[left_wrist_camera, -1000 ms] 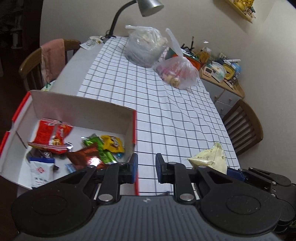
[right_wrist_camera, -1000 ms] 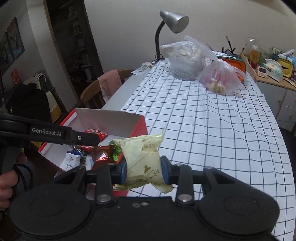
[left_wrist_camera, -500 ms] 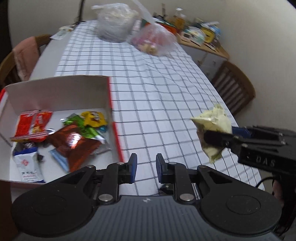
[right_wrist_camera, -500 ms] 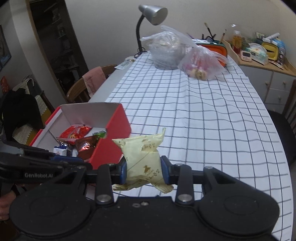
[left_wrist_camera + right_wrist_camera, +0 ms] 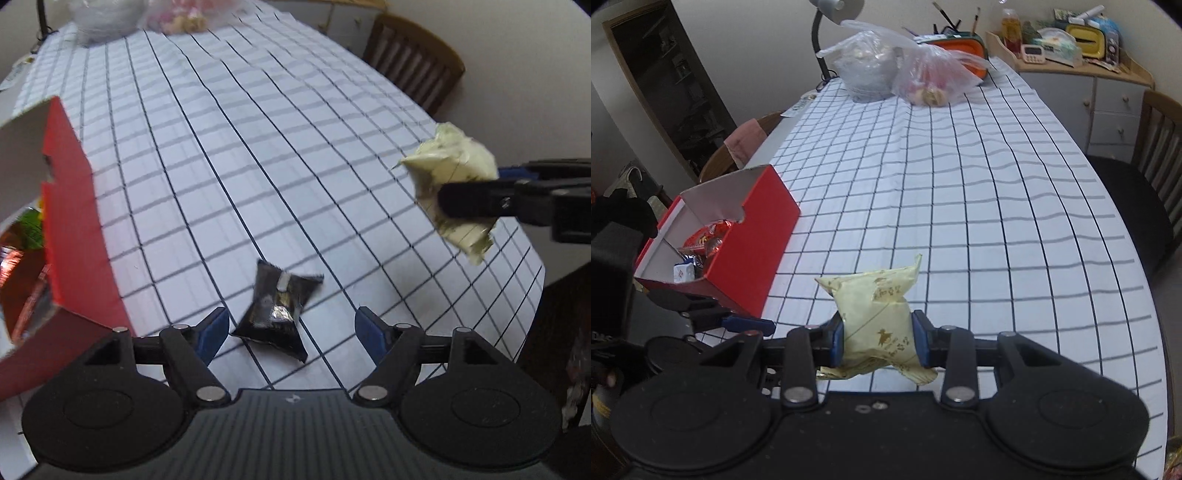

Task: Organize snacks
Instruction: 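Carry the black candy and cream packet over the cardboard box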

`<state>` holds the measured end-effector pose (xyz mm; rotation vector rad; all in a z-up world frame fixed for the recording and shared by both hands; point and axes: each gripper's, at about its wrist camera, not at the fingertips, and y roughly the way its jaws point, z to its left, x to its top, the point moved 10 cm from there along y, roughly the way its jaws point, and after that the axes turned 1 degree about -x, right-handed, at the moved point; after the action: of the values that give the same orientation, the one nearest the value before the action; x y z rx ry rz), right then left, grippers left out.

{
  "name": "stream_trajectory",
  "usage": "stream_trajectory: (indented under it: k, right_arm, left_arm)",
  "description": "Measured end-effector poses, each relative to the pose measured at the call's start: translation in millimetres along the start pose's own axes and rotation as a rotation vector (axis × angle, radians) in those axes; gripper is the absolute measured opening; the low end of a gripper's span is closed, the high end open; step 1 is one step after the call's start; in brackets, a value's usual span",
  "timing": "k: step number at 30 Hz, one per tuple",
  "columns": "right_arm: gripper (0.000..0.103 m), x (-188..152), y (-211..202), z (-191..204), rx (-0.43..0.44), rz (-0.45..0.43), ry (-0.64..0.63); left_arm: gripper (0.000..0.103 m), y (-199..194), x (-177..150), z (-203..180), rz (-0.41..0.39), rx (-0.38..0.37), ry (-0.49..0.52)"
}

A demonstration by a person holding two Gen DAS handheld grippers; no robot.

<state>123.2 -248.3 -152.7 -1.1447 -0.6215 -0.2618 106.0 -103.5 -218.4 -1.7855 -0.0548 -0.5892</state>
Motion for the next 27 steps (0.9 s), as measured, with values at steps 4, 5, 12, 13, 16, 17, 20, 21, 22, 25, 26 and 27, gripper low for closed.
stream_trajectory:
  k: [4, 5, 12, 13, 16, 17, 20, 21, 22, 25, 26, 27]
  right_arm:
    - [0.035, -12.7, 3.2, -7.2, 0.001, 0.016, 0.028]
    - [0.035, -15.2, 4.0, -8.0, 0.000, 0.018, 0.033]
    - [0.035, -24.5, 7.7, -10.1, -0.002, 0.020, 0.066]
    - [0.035, -25.1, 7.8, -10.3, -0.003, 0.020, 0.068]
    - [0.035, -25.6, 8.3, -9.8, -0.008, 0.019, 0.074]
    - [0.035, -25.5, 8.5, -9.1, -0.011, 0.018, 0.074]
    - [0.035, -24.5, 8.0, -8.5, -0.016, 0.013, 0.076]
    - [0.035, -24.2, 8.2, -7.6, -0.017, 0.012, 0.076]
    - [0.035, -23.9, 8.1, -7.0, -0.019, 0.012, 0.074]
    - [0.035, -23.1, 8.1, -5.0, -0.026, 0.013, 0.070]
    - [0.035, -22.4, 8.1, -4.5, -0.029, 0.012, 0.070]
    - [0.035, -21.4, 7.7, -3.8, -0.031, 0.011, 0.070]
  left_arm:
    - [0.075, 16.2, -3.6, -1.9, 0.029, 0.009, 0.022]
    - [0.075, 19.6, -3.5, -1.7, 0.033, 0.014, 0.027]
    - [0.062, 38.7, -1.6, 4.8, 0.063, 0.029, 0.013]
    - [0.057, 40.5, -1.4, 5.7, 0.065, 0.036, 0.010]
    - [0.047, 41.9, -1.2, 8.0, 0.060, 0.048, 0.004]
    - [0.046, 41.9, -0.9, 8.4, 0.059, 0.051, 0.002]
    - [0.040, 41.1, -0.8, 8.3, 0.054, 0.050, -0.012]
    - [0.039, 40.2, -1.3, 8.7, 0.051, 0.052, -0.018]
    - [0.038, 39.6, -1.6, 9.3, 0.048, 0.052, -0.025]
    - [0.036, 35.9, -2.3, 11.5, 0.037, 0.039, -0.060]
    - [0.036, 33.6, -2.0, 12.3, 0.030, 0.032, -0.074]
    - [0.035, 30.3, -1.1, 13.0, 0.020, 0.023, -0.088]
